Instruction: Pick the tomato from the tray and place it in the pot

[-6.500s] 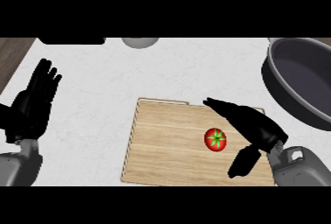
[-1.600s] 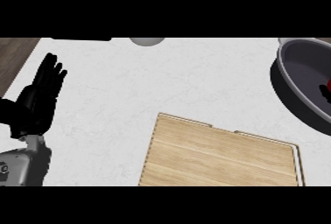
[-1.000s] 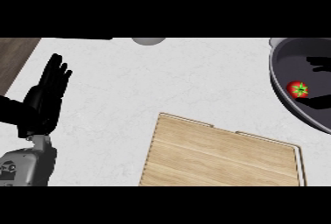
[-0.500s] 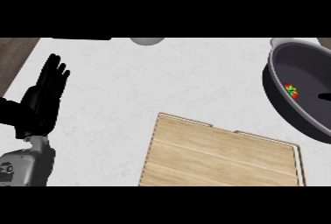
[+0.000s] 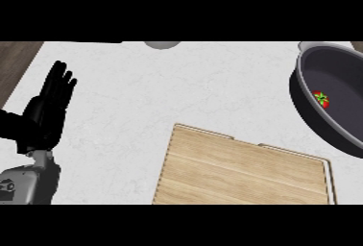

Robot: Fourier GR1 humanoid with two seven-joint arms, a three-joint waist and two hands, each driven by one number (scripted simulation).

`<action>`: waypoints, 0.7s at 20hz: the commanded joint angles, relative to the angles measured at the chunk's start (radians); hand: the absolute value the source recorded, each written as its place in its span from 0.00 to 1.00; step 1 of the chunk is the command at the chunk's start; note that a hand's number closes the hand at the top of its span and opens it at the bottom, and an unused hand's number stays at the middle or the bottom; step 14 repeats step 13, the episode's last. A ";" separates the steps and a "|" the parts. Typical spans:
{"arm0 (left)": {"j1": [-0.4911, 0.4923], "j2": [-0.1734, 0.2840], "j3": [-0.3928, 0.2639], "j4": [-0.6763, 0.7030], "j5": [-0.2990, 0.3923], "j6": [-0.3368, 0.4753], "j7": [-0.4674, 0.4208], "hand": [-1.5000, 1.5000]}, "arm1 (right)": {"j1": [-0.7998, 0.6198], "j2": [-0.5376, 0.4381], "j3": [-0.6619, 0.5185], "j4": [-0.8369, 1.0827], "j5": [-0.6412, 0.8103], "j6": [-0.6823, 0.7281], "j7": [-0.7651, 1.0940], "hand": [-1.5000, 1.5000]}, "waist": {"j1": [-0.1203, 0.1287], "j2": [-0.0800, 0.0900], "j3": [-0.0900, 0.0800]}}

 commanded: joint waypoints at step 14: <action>-0.017 0.019 0.023 0.007 0.018 -0.018 0.005 0.50 | 0.101 -0.095 -0.010 -0.020 -0.027 0.176 -0.070 0.00 | 0.007 0.005 0.006</action>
